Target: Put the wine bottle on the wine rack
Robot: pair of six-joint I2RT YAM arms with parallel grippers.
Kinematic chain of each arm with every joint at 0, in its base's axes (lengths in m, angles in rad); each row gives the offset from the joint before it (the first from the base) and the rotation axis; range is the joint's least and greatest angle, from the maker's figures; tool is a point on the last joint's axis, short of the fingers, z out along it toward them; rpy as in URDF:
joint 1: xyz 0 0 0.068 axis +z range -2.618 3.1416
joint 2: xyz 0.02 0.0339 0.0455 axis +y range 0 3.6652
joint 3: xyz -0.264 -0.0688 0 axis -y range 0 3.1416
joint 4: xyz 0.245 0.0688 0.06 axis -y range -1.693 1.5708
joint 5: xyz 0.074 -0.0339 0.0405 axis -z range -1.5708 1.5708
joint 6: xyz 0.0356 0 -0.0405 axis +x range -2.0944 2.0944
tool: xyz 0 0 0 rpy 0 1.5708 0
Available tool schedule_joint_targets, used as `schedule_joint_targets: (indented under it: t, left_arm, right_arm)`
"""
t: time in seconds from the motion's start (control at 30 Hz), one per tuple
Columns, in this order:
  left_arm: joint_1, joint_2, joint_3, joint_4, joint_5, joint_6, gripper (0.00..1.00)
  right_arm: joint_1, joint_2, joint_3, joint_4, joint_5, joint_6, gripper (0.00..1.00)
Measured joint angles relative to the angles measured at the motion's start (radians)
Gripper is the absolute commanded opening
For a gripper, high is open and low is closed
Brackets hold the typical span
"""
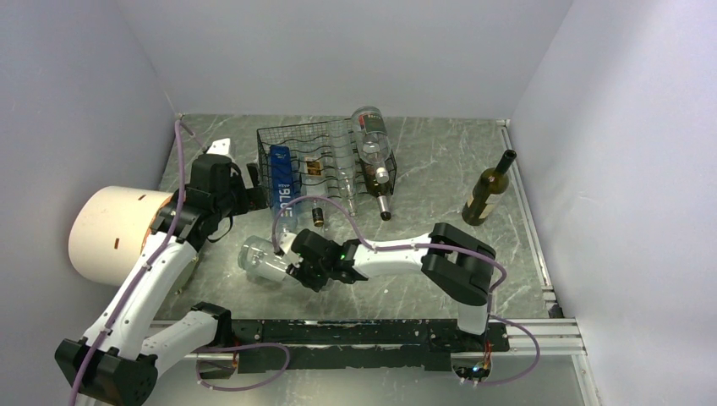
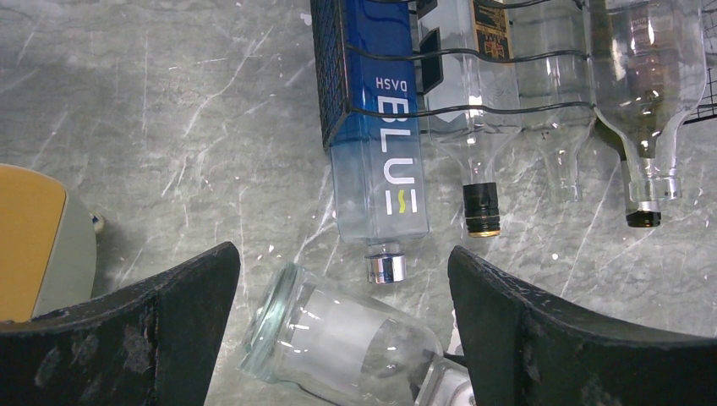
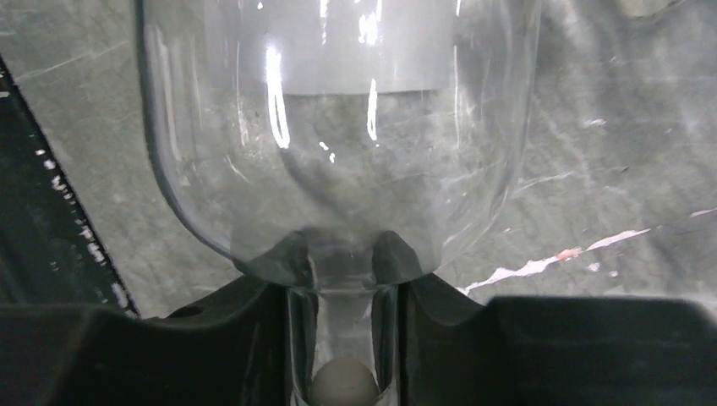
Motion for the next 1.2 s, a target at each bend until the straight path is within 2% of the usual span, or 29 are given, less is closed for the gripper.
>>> schedule_joint_targets:
  t: [0.03,0.07,0.33,0.7,0.93,1.2]
  left_arm:
    - [0.0,-0.002,0.0,0.0,0.0,0.0,0.97]
    - [0.0,-0.004,0.0,0.0,0.0,0.0,0.97]
    - [0.0,-0.023,0.0,0.0,0.0,0.0,0.97]
    - [0.0,-0.038,0.024,-0.005,-0.025,0.007,0.97]
    - [0.0,-0.095,0.069,0.003,-0.026,0.007,0.97]
    - [0.0,-0.172,0.173,0.028,-0.017,0.048,0.97]
  right_arm:
    - [0.0,0.0,-0.001,0.002,0.003,0.005,0.02]
    - [0.0,-0.001,-0.004,0.006,0.004,0.0,0.0]
    - [0.0,-0.037,-0.047,0.021,0.008,-0.005,0.0]
    - [0.0,-0.205,-0.18,-0.027,-0.035,0.003,0.0]
    - [0.0,-0.329,-0.185,-0.035,-0.037,0.044,0.0]
    - [-0.005,-0.428,-0.124,-0.057,0.076,0.118,0.0]
